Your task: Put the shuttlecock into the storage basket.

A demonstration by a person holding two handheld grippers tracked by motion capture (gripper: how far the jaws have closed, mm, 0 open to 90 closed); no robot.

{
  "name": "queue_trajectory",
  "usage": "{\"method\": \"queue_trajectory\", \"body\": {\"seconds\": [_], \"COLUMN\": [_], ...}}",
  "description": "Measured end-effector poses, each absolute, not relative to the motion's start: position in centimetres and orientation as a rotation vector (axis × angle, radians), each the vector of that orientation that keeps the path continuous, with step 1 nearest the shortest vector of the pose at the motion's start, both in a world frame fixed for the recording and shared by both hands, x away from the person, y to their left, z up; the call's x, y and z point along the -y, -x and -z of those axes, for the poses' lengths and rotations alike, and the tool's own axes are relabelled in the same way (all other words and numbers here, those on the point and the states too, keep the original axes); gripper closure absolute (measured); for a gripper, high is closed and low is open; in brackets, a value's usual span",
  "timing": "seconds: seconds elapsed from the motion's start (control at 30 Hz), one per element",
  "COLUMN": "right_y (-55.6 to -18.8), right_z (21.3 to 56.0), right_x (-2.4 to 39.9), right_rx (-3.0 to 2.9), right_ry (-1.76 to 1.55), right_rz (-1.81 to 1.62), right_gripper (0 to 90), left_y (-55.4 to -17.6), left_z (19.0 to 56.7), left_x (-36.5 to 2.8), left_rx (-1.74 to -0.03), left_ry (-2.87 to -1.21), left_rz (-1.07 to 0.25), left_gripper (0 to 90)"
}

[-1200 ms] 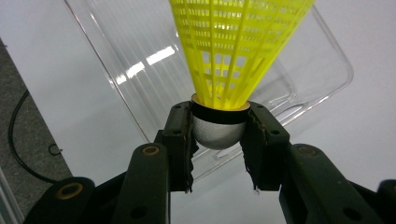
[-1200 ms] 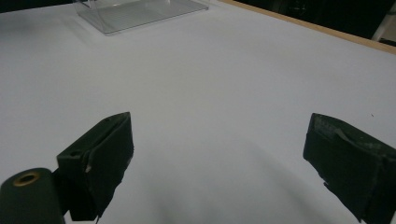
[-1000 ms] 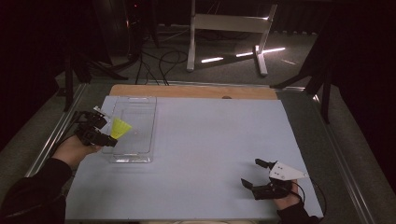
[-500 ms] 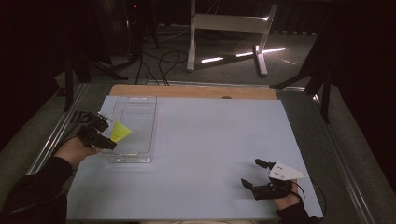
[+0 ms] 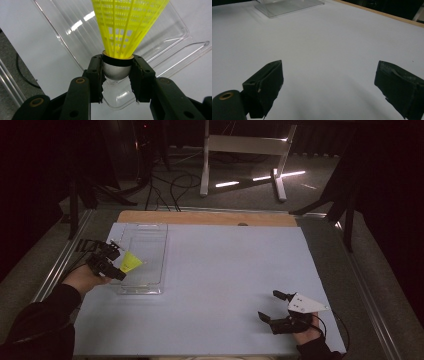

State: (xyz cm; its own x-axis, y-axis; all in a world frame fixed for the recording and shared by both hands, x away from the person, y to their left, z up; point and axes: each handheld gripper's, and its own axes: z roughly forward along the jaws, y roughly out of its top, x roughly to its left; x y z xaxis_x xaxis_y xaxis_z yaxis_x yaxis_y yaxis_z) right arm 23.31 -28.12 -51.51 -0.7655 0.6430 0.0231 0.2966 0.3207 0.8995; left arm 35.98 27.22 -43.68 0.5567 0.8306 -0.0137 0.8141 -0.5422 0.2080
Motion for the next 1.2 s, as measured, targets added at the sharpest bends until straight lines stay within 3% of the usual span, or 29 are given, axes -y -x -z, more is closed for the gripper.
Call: {"method": "queue_trajectory", "body": {"seconds": [0.17, 0.3, 0.4, 0.63, 0.87, 0.97, 1.2], "right_y": [-23.3, -23.3, -23.3, -23.3, -23.3, -23.3, -23.3], "right_z": [51.5, 51.5, 51.5, 51.5, 51.5, 51.5, 51.5], "right_x": [28.1, 28.2, 28.1, 28.1, 28.1, 28.1, 28.2], "right_rx": [-2.249, -2.245, -2.246, -2.248, -2.244, -2.248, -2.247], "right_ry": [-0.840, -0.843, -0.842, -0.842, -0.843, -0.842, -0.843], "right_rz": [-1.423, -1.431, -1.430, -1.426, -1.426, -1.423, -1.425], "right_gripper": [8.7, 8.7, 8.7, 8.7, 8.7, 8.7, 8.7], "left_y": [-36.2, -36.3, -36.4, -36.4, -36.8, -36.9, -37.1], "left_z": [43.4, 42.9, 42.6, 41.7, 40.9, 40.6, 40.2], "left_x": [-26.9, -26.3, -26.1, -25.8, -25.3, -25.2, -24.6], "left_rx": [-1.396, -1.406, -1.399, -1.389, -1.394, -1.357, -1.310], "left_ry": [-2.611, -2.631, -2.632, -2.606, -2.578, -2.545, -2.538], "left_rz": [-0.129, -0.176, -0.188, -0.197, -0.194, -0.110, -0.128], "left_gripper": [62.5, 43.5, 36.6, 31.8, 9.6, 0.3, 0.2]}}
